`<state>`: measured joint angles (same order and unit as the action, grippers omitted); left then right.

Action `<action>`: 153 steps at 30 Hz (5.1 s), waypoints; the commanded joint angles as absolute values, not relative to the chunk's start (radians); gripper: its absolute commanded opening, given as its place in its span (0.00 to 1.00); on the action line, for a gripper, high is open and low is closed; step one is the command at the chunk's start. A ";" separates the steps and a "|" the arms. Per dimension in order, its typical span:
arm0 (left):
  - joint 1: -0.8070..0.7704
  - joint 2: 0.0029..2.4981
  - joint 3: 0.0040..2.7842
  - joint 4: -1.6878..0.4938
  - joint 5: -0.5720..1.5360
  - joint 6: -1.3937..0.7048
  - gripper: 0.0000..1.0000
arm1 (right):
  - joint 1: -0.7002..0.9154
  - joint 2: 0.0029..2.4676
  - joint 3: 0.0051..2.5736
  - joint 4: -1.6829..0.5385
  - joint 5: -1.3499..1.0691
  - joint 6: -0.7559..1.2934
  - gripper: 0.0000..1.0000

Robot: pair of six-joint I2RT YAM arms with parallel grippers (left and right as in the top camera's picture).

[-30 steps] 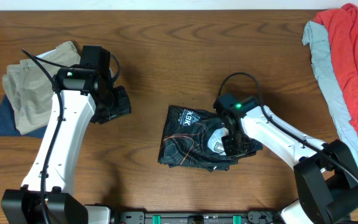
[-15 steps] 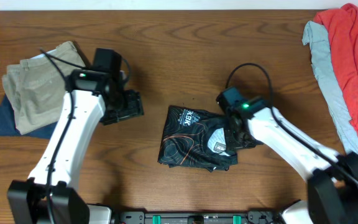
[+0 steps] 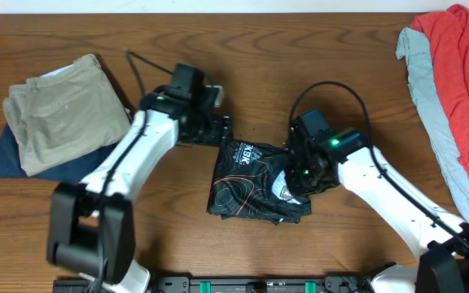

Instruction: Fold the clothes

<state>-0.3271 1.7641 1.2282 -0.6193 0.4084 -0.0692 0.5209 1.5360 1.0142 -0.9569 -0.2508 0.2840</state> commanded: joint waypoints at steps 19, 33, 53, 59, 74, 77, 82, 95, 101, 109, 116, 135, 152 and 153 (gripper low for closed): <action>-0.387 2.016 1.225 -0.786 0.366 -0.039 0.73 | 0.555 1.545 0.705 -0.659 -0.208 0.346 0.23; -0.388 2.004 1.225 -1.065 0.319 -0.275 0.72 | 0.373 1.545 0.699 -0.418 0.057 0.324 0.16; -0.365 1.670 1.233 -0.707 0.466 0.044 0.98 | 0.326 1.545 0.711 -0.472 0.047 0.246 0.50; -0.302 1.800 1.233 -0.632 0.676 0.181 0.97 | 0.326 1.544 0.711 -0.556 0.047 0.246 0.53; -0.292 2.082 1.233 -0.573 0.830 0.202 1.00 | 0.326 1.544 0.714 -0.575 0.049 0.246 0.55; -0.319 2.107 1.232 -0.625 0.815 0.213 0.97 | 0.326 1.544 0.715 -0.574 0.049 0.246 0.55; -0.356 2.145 1.232 -0.647 0.698 0.213 0.79 | 0.326 1.544 0.718 -0.576 0.048 0.246 0.55; -0.412 2.150 1.232 -0.647 0.687 0.213 0.11 | 0.299 1.466 0.736 -0.591 0.049 0.245 0.57; -0.402 2.146 1.240 -0.647 0.616 0.212 0.06 | 0.253 1.343 0.765 -0.627 0.049 0.245 0.64; -0.311 2.054 1.317 -0.650 0.210 0.080 0.06 | 0.194 1.212 0.769 -0.656 0.049 0.245 0.67; -0.157 1.893 1.411 -0.642 -0.017 0.062 0.06 | 0.179 1.202 0.768 -0.684 0.049 0.245 0.68; 0.477 1.801 1.441 -0.451 -0.068 -0.093 0.06 | 0.179 1.203 0.768 -0.670 0.057 0.245 0.68; 0.553 1.785 1.425 -0.476 0.151 -0.234 0.98 | 0.180 1.203 0.768 -0.607 0.050 0.245 0.95; 0.537 1.770 1.425 -0.472 0.150 -0.233 0.98 | 0.180 1.203 0.768 -0.594 0.036 0.245 0.98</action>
<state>0.5705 1.8141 1.4265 -0.4786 0.0879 -0.2138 0.1913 1.2106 0.7517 -0.6075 0.0433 0.2478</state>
